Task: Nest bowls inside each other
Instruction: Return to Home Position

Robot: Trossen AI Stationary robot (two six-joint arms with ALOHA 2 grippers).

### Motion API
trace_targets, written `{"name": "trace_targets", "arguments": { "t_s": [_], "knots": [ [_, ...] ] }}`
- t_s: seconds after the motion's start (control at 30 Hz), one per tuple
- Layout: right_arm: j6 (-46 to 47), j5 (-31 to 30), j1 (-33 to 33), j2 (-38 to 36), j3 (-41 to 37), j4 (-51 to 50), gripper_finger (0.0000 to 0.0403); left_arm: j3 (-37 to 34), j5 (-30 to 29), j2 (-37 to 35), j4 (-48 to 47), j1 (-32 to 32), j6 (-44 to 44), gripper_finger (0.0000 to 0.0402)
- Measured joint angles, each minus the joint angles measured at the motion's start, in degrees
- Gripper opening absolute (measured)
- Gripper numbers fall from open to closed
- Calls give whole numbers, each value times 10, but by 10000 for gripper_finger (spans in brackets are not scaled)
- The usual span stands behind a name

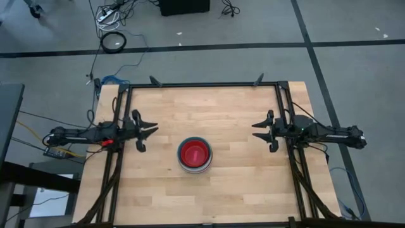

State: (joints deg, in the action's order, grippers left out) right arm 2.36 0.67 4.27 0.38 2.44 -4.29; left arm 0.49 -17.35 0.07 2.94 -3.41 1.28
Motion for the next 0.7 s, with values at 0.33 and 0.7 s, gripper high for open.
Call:
{"name": "trace_targets", "arguments": {
  "t_s": [0.33, 0.7],
  "knots": [
    [48, -9, 0, 0, 0, -1, 178, 0, -8, 0, 1, 0, -16, 95],
    [65, -10, 0, 0, -2, 15, 178, 0, -7, 0, 2, 0, -16, 95]
  ]
}}
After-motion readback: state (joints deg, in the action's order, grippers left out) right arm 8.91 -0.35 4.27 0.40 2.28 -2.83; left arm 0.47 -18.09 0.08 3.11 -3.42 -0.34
